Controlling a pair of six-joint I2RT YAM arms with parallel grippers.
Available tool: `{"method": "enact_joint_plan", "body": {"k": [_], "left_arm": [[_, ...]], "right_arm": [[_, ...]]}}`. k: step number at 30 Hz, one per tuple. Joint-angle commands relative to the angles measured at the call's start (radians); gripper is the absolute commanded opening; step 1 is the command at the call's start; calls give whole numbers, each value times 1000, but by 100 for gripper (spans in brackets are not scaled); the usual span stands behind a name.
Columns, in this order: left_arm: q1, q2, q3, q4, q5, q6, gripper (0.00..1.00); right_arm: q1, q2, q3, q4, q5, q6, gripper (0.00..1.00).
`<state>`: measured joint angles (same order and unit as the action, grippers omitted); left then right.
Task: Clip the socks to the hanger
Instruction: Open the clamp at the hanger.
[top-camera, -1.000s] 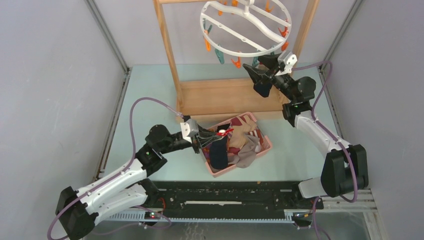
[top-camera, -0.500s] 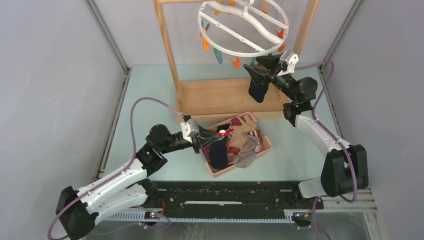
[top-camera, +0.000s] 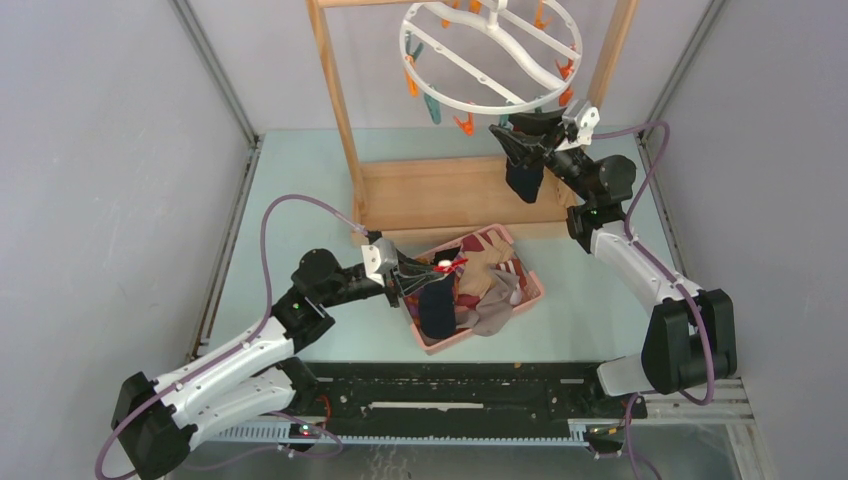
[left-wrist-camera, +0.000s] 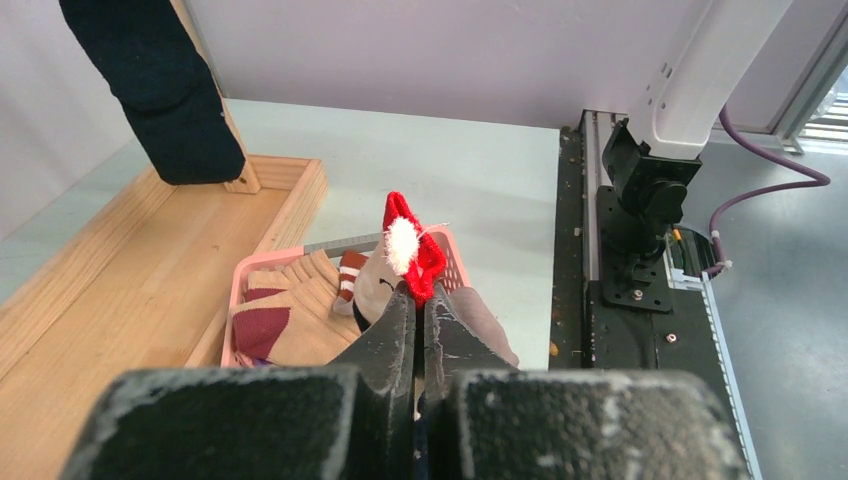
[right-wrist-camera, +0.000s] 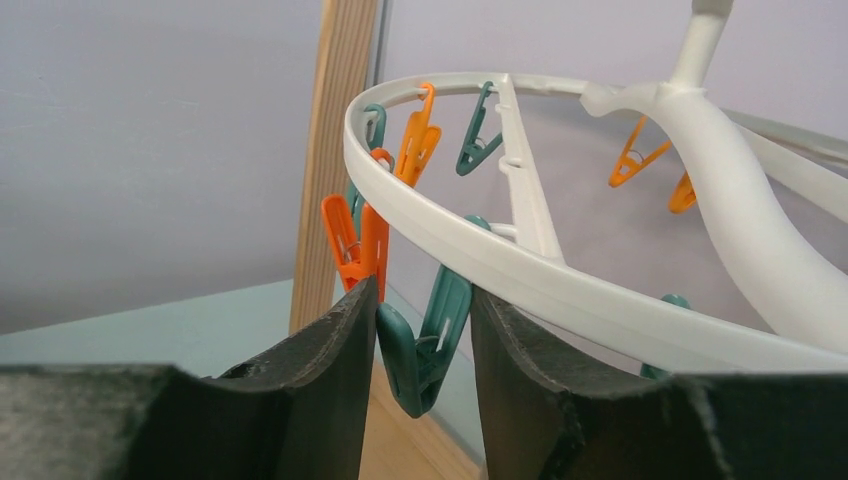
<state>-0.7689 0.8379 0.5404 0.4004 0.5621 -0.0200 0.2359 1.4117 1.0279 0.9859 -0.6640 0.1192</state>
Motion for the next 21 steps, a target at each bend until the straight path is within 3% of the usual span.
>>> {"method": "enact_joint_plan", "body": {"k": [1, 7, 17, 21], "left_arm": [[8, -8, 27, 24, 19, -6, 0], [8, -8, 27, 25, 21, -7, 0], [8, -10, 28, 23, 22, -11, 0], [8, -10, 29, 24, 24, -12, 0]], "right_arm": [[-6, -31, 16, 38, 14, 22, 45], [-1, -28, 16, 36, 22, 25, 40], [-3, -26, 25, 19, -36, 14, 59], [-4, -18, 33, 20, -74, 17, 61]]}}
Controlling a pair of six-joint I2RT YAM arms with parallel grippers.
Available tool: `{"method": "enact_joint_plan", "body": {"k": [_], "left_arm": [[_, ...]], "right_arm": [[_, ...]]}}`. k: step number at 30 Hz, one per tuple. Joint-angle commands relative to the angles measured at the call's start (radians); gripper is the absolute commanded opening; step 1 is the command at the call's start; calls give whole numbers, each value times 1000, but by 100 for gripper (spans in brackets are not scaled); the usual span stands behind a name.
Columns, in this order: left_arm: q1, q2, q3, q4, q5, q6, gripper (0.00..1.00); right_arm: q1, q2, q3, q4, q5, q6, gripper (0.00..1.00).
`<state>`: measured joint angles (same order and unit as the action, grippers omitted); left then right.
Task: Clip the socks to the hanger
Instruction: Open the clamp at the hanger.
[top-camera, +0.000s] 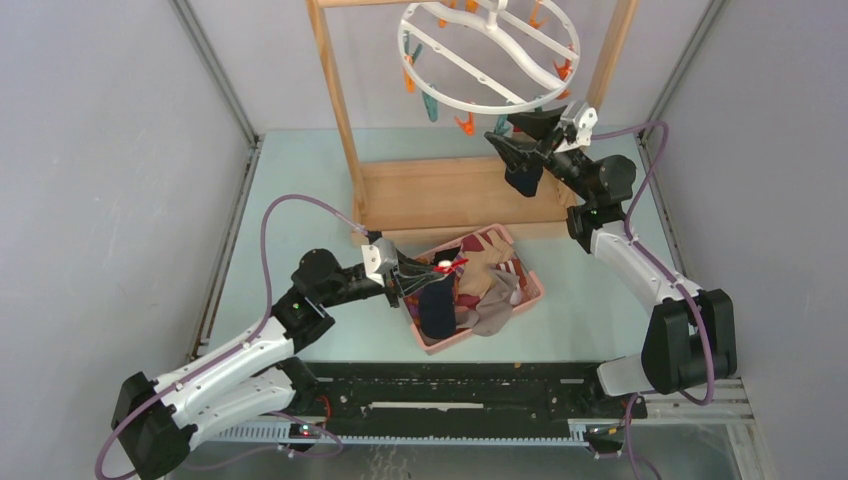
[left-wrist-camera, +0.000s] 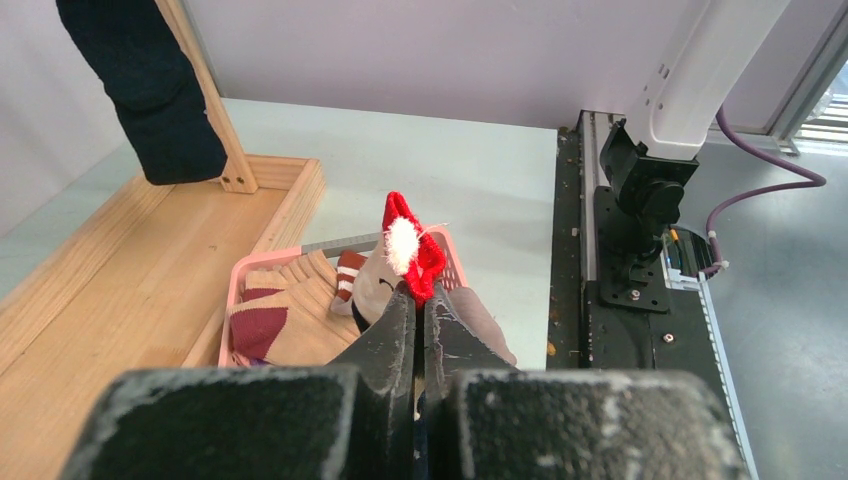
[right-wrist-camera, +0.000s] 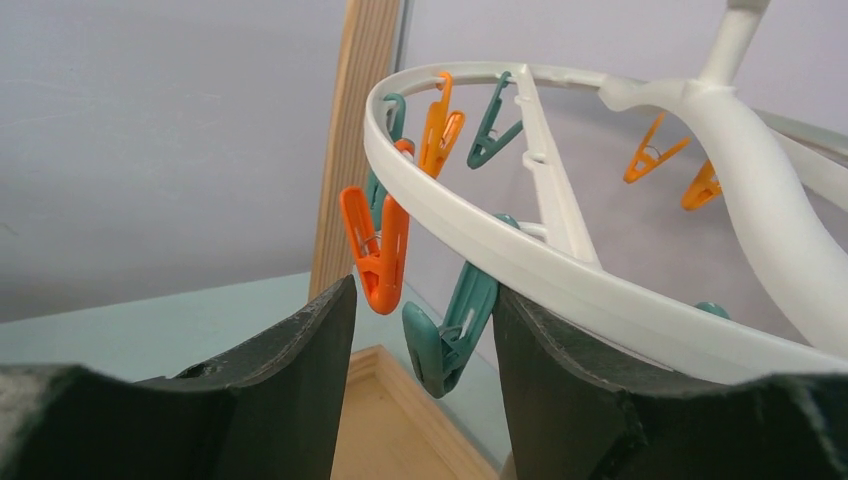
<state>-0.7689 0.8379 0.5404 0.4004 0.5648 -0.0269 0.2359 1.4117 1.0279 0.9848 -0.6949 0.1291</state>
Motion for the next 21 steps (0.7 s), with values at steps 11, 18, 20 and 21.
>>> {"method": "enact_joint_plan", "body": {"k": [11, 18, 20, 21], "left_arm": [[7, -3, 41, 24, 27, -11, 0], [8, -2, 46, 24, 30, -14, 0], [8, -3, 46, 23, 30, -13, 0], [8, -2, 46, 23, 30, -14, 0]], "right_arm": [[-10, -4, 44, 57, -83, 43, 66], [-10, 22, 44, 110, -55, 89, 64], [-12, 29, 44, 128, -51, 107, 64], [-12, 32, 44, 134, -49, 111, 62]]}}
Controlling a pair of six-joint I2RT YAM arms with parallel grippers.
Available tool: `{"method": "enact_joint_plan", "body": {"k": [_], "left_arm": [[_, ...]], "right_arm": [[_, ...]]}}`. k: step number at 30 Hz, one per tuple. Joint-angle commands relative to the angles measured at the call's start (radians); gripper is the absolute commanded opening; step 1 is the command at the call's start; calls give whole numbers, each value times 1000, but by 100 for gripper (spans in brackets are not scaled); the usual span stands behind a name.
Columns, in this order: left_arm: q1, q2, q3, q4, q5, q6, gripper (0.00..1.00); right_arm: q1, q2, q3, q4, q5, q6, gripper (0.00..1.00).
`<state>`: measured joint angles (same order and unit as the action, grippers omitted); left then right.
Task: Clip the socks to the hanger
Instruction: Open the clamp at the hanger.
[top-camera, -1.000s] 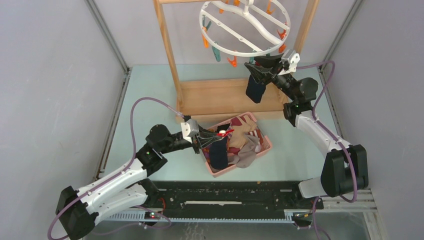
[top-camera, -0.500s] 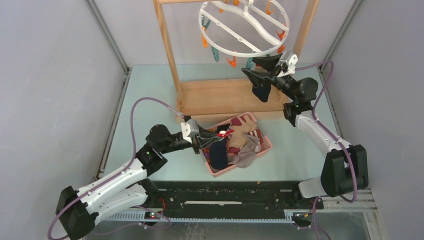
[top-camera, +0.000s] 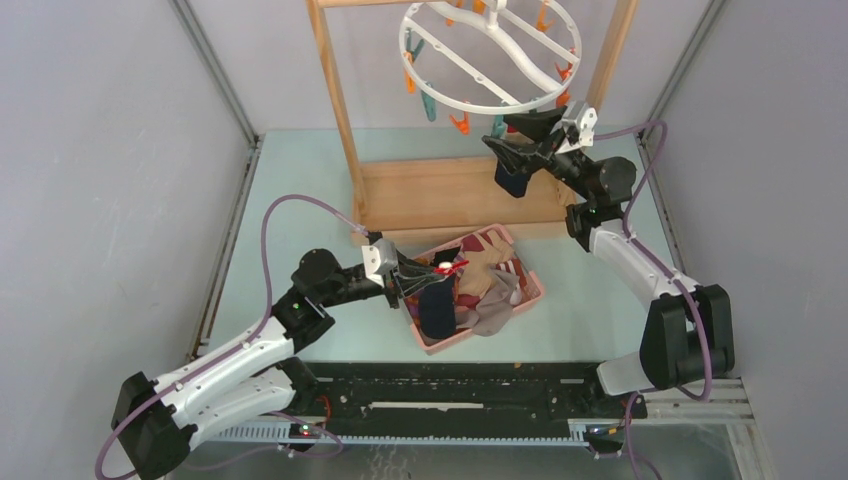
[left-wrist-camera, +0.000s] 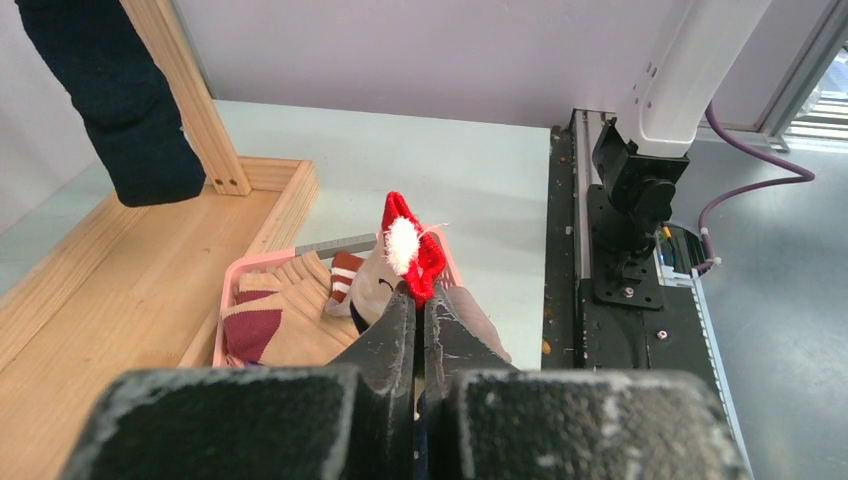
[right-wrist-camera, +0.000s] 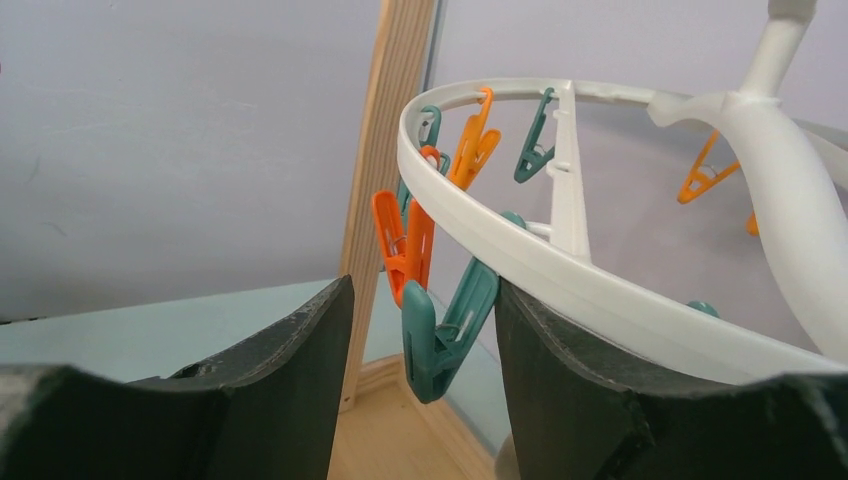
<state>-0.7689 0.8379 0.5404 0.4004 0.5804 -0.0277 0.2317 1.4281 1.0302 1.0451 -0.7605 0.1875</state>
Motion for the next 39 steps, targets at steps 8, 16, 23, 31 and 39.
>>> {"method": "enact_joint_plan", "body": {"k": [8, 16, 23, 31, 39], "left_arm": [[8, -2, 47, 21, 15, -14, 0], [8, -6, 46, 21, 15, -18, 0], [7, -8, 44, 21, 13, -19, 0], [8, -3, 46, 28, 10, -19, 0], [10, 17, 77, 36, -21, -12, 0]], "right_arm": [[-9, 29, 43, 101, 17, 83, 53], [-7, 37, 54, 103, 18, 101, 44], [-3, 41, 62, 95, 21, 99, 34], [-3, 30, 63, 77, 13, 95, 14], [-1, 9, 63, 69, 40, 161, 0]]}}
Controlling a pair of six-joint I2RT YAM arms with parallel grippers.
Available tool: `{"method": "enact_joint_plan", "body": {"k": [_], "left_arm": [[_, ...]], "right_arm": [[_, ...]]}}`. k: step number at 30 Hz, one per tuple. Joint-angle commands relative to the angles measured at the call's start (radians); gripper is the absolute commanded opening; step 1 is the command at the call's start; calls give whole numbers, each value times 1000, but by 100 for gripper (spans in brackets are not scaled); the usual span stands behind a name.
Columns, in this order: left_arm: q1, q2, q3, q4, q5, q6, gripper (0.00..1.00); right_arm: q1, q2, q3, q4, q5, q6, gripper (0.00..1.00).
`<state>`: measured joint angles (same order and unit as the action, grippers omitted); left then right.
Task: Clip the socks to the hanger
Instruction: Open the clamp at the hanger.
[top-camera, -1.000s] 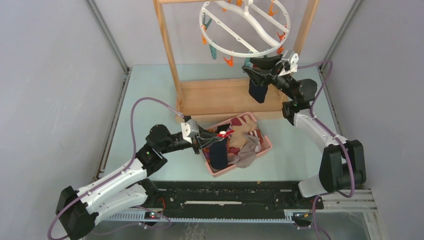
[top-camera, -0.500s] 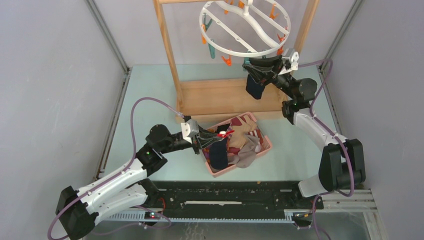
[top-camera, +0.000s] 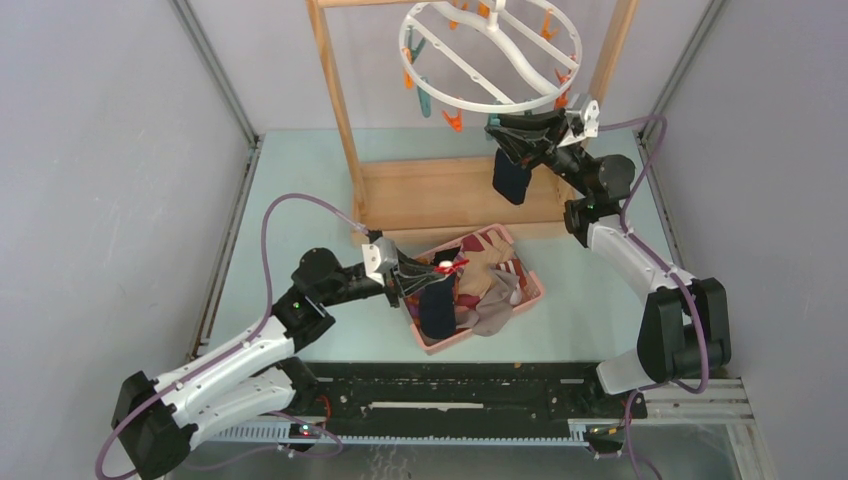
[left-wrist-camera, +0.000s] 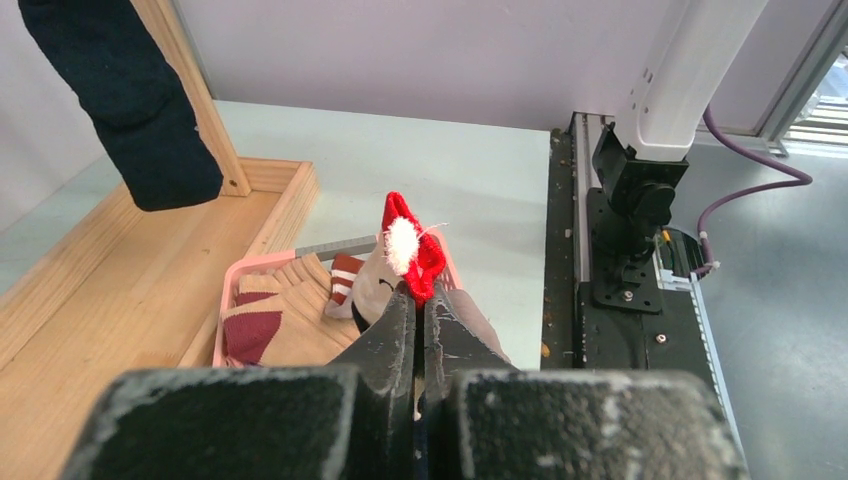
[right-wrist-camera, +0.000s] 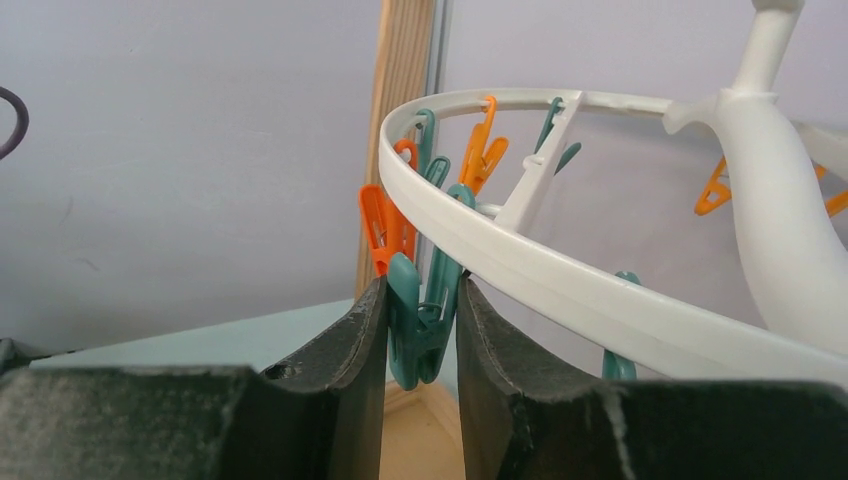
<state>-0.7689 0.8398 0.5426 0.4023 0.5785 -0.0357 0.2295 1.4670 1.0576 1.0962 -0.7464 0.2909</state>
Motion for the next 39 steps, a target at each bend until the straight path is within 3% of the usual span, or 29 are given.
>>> {"method": "enact_joint_plan", "body": {"k": [1, 7, 22, 39], "left_arm": [[14, 24, 85, 35, -22, -3, 0], [38, 90, 155, 51, -13, -6, 0], [174, 314, 413, 149, 174, -92, 0], [244, 599, 715, 195, 269, -377, 0]], "right_arm": [[2, -35, 36, 4, 32, 68, 0], [-5, -61, 76, -153, 12, 142, 0], [-39, -17, 153, -151, -106, 388, 0], [-47, -14, 157, -156, -121, 404, 0]]}}
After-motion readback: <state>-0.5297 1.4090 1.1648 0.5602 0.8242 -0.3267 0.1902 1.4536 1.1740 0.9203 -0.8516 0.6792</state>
